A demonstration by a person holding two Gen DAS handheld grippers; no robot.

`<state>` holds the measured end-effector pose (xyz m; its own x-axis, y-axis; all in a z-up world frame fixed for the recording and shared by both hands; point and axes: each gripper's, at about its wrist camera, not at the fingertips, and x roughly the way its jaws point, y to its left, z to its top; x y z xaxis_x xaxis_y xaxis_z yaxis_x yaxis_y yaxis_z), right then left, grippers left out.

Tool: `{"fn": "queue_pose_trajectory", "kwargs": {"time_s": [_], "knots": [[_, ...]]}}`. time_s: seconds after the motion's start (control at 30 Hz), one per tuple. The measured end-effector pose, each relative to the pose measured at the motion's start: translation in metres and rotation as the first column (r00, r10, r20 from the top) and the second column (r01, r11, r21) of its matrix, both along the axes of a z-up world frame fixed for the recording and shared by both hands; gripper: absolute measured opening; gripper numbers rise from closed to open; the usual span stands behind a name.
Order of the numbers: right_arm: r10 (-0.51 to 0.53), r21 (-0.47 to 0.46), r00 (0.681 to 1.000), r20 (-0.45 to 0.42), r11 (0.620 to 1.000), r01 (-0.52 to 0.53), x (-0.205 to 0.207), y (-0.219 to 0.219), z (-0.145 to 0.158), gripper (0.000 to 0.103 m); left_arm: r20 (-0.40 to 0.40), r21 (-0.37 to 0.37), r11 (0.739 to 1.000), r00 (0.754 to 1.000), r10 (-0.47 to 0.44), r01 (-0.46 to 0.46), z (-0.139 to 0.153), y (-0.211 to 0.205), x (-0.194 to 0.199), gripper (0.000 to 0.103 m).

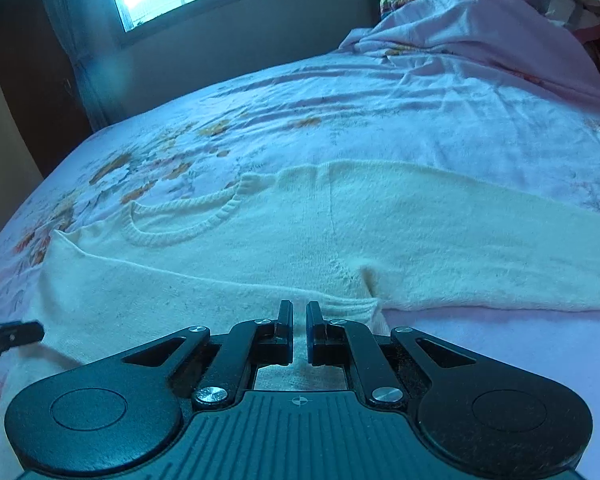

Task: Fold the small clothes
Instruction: 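Fold the held sleeve across the sweater body with the right gripper, release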

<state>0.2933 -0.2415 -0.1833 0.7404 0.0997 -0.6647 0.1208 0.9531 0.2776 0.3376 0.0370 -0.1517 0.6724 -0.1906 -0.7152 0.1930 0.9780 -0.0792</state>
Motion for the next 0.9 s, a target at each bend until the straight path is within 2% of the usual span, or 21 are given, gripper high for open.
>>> {"fn": "queue_pose_trajectory", "kwargs": {"time_s": [0.07, 0.13, 0.23, 0.27, 0.3, 0.33, 0.4, 0.47, 0.6, 0.67, 0.77, 0.83, 0.87, 0.9], "knots": [[0.026, -0.006, 0.999, -0.040, 1.000, -0.026, 0.004, 0.001, -0.013, 0.006, -0.025, 0.017, 1.000, 1.000, 0.013, -0.012, -0.012, -0.006, 0.029, 0.037], [0.043, -0.005, 0.998, -0.035, 0.999, -0.043, 0.003, -0.002, -0.016, 0.006, -0.044, 0.048, 0.997, 0.997, 0.069, -0.067, -0.023, -0.002, 0.059, 0.039], [0.057, -0.034, 0.998, -0.006, 0.998, -0.057, 0.001, -0.002, -0.006, 0.008, -0.048, 0.028, 0.985, 0.984, 0.172, -0.170, -0.025, 0.017, 0.088, 0.039], [0.064, -0.063, 0.998, 0.013, 0.996, -0.063, 0.002, 0.000, -0.005, 0.021, -0.046, 0.029, 0.979, 0.978, 0.204, -0.203, -0.025, 0.023, 0.094, 0.039], [0.067, -0.071, 0.998, 0.007, 0.995, -0.066, 0.003, 0.001, -0.008, 0.042, -0.051, 0.029, 0.976, 0.974, 0.219, -0.218, -0.026, 0.028, 0.100, 0.040], [0.086, -0.053, 0.996, -0.026, 0.995, -0.087, 0.008, 0.002, -0.017, 0.044, -0.061, 0.032, 0.976, 0.974, 0.218, -0.216, -0.029, 0.031, 0.104, 0.040], [0.111, -0.100, 0.994, -0.017, 0.989, -0.112, 0.009, 0.007, -0.024, 0.044, -0.062, 0.051, 0.977, 0.976, 0.211, -0.208, -0.029, 0.031, 0.106, 0.040], [0.105, -0.120, 0.994, -0.020, 0.987, -0.107, 0.006, 0.011, -0.016, 0.044, -0.057, 0.076, 0.976, 0.977, 0.207, -0.202, -0.024, 0.026, 0.100, 0.039], [0.107, -0.116, 0.992, 0.064, 0.988, -0.099, -0.020, 0.015, 0.000, 0.044, -0.016, 0.082, 0.990, 0.993, 0.118, -0.117, -0.015, 0.014, 0.052, 0.038], [0.120, -0.126, 0.993, -0.010, 0.985, -0.120, -0.021, 0.017, -0.015, 0.044, -0.015, 0.089, 0.993, 0.997, 0.078, -0.076, -0.018, 0.008, 0.027, 0.040], [0.111, -0.110, 0.994, -0.015, 0.988, -0.112, -0.027, 0.014, -0.015, 0.044, 0.000, 0.121, 0.990, 0.998, 0.069, -0.069, -0.027, 0.003, 0.001, 0.040], [0.098, -0.079, 0.995, 0.027, 0.992, -0.095, -0.036, 0.012, -0.001, 0.044, 0.009, 0.132, 0.989, 0.997, 0.073, -0.073, -0.024, 0.000, -0.010, 0.041], [0.096, -0.103, 0.994, 0.046, 0.991, -0.090, -0.042, 0.014, 0.002, 0.044, 0.013, 0.137, 0.988, 0.998, 0.067, -0.068, -0.022, -0.001, -0.015, 0.043], [0.106, -0.117, 0.994, 0.006, 0.988, -0.104, -0.041, 0.016, -0.003, 0.044, 0.010, 0.147, 0.987, 0.998, 0.062, -0.063, -0.022, -0.003, -0.019, 0.047]]}}
